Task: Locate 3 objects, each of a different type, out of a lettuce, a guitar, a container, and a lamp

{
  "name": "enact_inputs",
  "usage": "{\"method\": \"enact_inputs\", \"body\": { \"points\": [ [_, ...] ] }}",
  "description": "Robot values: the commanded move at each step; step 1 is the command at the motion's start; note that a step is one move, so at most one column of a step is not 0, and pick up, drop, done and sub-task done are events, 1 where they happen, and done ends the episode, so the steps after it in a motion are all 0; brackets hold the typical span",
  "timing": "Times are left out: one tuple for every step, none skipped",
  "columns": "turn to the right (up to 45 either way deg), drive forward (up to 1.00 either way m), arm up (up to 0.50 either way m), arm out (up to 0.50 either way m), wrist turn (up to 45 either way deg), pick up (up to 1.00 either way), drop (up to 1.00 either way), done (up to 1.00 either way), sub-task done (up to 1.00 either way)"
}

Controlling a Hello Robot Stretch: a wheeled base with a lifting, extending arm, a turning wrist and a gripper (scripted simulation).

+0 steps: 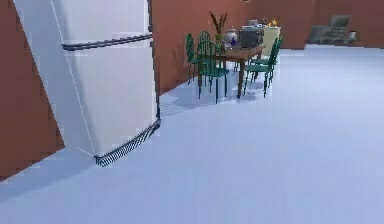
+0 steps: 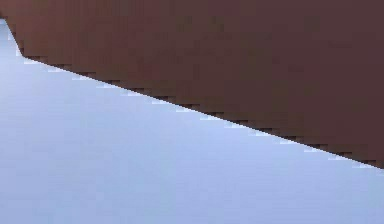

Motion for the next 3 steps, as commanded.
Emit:
{"method": "enact_inputs", "body": {
  "points": [
    [0.0, 1.00, 0.00, 0.00, 0.0, 0.00, 0.00, 0.00, 0.00],
    [0.0, 1.00, 0.00, 0.00, 0.0, 0.00, 0.00, 0.00, 0.00],
    [0.0, 0.45, 0.00, 0.00, 0.0, 0.00, 0.00, 0.00, 0.00]
  ]
}}
